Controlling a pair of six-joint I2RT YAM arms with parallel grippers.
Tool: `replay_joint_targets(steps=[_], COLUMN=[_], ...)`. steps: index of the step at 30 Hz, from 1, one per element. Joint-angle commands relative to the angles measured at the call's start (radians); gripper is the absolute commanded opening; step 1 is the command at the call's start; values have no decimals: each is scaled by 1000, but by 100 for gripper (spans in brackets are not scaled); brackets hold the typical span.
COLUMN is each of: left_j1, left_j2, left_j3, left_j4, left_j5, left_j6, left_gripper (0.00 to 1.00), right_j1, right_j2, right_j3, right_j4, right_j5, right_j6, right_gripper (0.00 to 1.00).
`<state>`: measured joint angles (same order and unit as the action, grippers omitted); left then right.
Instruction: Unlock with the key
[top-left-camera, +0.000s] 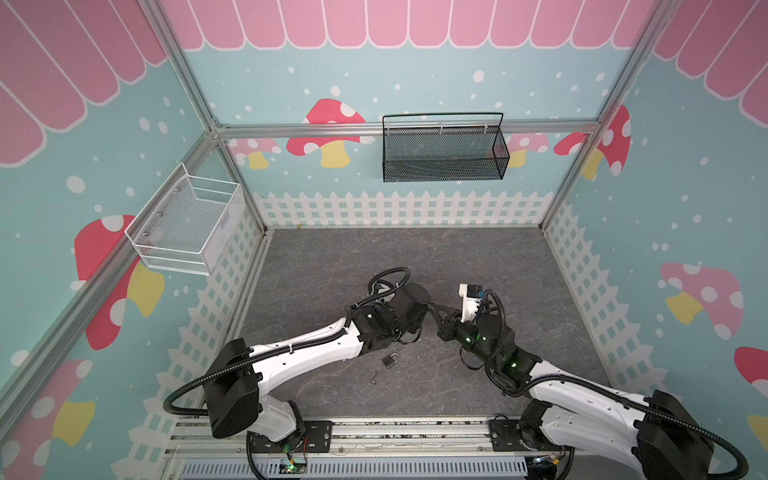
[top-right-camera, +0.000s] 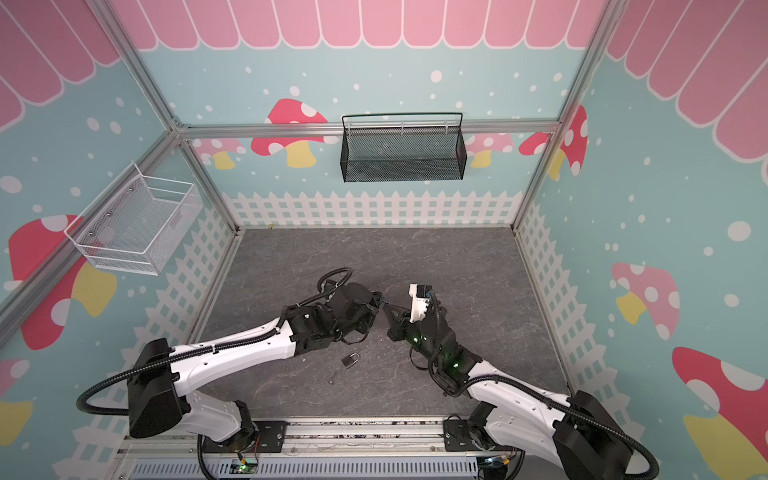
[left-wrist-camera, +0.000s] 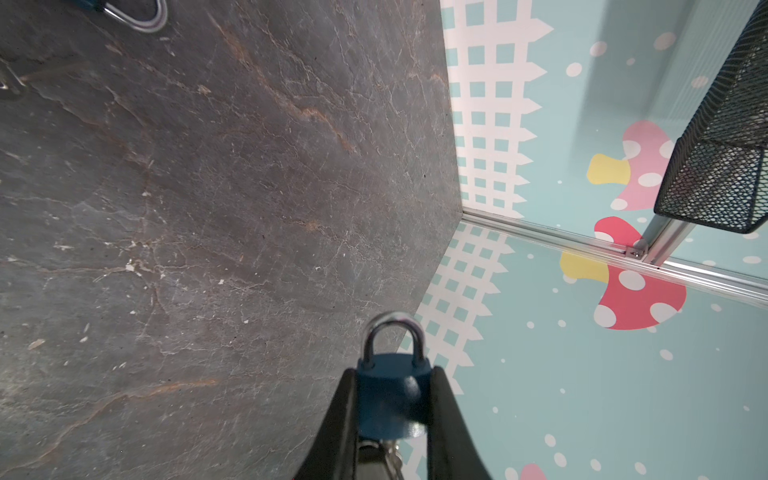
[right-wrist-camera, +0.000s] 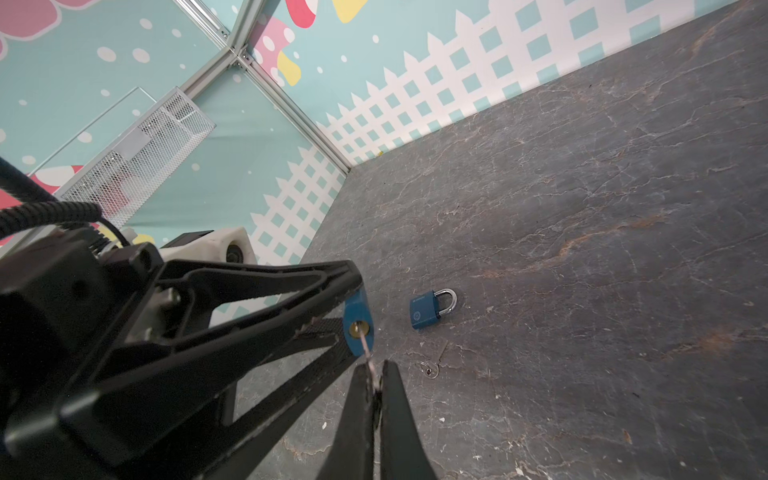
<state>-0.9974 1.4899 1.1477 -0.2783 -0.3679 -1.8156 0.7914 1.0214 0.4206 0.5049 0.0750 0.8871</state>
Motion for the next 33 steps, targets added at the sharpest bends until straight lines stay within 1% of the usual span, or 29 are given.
replay_joint_targets(steps=[1,5,8,11,16,22,24,26,29,33], left_j1=[-21,-23,-25,-26,-27,-27,-26,-26,-27,-27], left_j2=[-13,-4,-6,-6,-12,-30,-37,-42,-42,-36], left_j3=[42,54,52,53,44,7,-5,-9,2,14], left_j4=[22,19,22,39,40,37,34,35,35,42], left_j5=[57,103,123,155,182,201,198,199,208,224], left_j6=[35,55,57,64,96,110,110,113,122,128], left_gripper=[0,0,0,0,0,0,0,0,0,0], right_j1=[6,6,6,5,5,-1,-2,-2,-3,-3], right_j2=[16,38,39,32,32,-11,-19,-22,-17,-15], right_j3=[67,110,118,115,137,135,139,148,171,192], right_j4=[4,-8,-20,8,43,35,30,-3,-81,-92], right_j5=[-41,-95,-102,-128,-242,-299,-300,-282,-225,-197], right_j6=[-24,-53,-64,-62,-84,-28,-28,-58,-105,-143], right_gripper=[0,0,0,0,0,0,0,0,0,0])
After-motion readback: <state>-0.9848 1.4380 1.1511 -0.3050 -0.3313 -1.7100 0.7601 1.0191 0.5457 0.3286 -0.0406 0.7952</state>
